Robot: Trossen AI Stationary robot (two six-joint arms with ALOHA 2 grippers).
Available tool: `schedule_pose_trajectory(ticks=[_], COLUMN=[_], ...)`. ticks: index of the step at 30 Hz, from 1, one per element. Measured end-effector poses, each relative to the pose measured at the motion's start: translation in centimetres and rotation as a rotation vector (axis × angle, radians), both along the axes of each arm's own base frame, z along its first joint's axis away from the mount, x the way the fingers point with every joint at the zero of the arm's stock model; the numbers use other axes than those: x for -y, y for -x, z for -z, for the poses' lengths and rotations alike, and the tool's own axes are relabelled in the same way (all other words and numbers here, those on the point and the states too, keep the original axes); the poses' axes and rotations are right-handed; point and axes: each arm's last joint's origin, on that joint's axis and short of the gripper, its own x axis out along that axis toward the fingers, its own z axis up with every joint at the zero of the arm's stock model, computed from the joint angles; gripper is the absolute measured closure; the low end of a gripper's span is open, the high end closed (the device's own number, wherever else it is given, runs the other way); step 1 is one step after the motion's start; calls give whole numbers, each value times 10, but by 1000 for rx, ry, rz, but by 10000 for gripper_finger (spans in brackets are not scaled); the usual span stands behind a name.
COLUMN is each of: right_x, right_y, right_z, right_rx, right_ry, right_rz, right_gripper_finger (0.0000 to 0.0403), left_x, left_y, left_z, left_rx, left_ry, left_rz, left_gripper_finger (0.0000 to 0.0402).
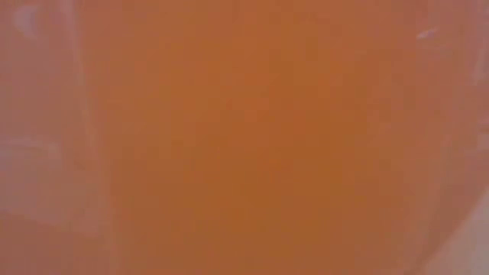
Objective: Pick & Place Mini bowls
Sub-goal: Put the top red bowl on the shelf
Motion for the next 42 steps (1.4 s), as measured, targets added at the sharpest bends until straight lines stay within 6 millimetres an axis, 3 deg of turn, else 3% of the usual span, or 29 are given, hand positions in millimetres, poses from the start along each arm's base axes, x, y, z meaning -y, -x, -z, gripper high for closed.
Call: schedule_pose_trajectory(ticks=[24,32,37,42], right_x=[0,0,0,0], right_y=[0,0,0,0], right_z=[0,0,0,0], right_rx=[0,1,1,1], right_ry=[-3,0,0,0], right_rz=[3,0,0,1], right_gripper_finger=[337,329,329,335], left_x=[1,3,4,5], left_y=[-13,-15,-17,-17], left_z=[26,29,18,-15], left_rx=[-169,-189,-143,-88], left_ry=[0,97,160,187], left_rz=[-3,-30,-23,-44], left_gripper_finger=[299,390,399,401])
